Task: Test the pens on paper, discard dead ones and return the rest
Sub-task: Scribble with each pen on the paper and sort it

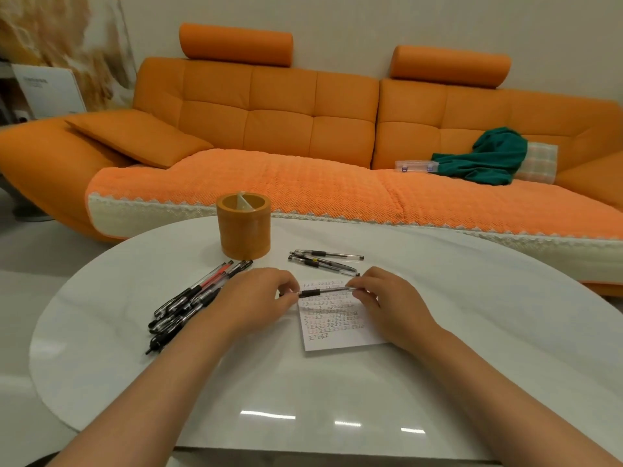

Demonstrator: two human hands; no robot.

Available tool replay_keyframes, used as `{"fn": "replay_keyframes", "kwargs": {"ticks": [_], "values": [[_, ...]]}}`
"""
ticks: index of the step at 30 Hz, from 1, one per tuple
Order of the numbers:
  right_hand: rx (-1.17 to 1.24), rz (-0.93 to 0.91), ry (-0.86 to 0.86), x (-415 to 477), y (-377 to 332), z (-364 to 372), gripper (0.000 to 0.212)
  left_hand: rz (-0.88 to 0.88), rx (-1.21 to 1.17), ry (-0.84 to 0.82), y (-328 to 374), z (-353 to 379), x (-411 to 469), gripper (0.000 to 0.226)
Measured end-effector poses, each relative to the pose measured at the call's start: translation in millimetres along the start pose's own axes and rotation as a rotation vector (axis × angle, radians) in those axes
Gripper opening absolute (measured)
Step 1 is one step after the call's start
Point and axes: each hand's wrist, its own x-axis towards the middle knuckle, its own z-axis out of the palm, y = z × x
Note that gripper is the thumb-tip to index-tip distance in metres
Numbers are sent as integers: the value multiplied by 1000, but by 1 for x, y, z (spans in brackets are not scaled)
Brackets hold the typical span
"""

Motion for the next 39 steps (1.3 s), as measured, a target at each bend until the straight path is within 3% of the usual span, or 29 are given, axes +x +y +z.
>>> {"fn": "replay_keyframes", "kwargs": {"ticks": [7,11,17,28,35,39], "values": [[-164,-38,10,0,5,-4,23,15,-88,51,7,13,5,11],[-96,-114,-85,-2,-14,-6,34,91,-122,92,17,23,7,9],[42,-80,-232,-1,-19,-6,25,124,-247,186,26,33,7,15],[-63,-112,-179,-8,-17,-9,28,100,-447,164,28,34,4,12],[-34,-38,-243,-9,-18,-11,34,71,-248,94,21,28,5,13],[118,6,-260,-11,-11,-17,23,9,-112,64,15,29,5,10]]}}
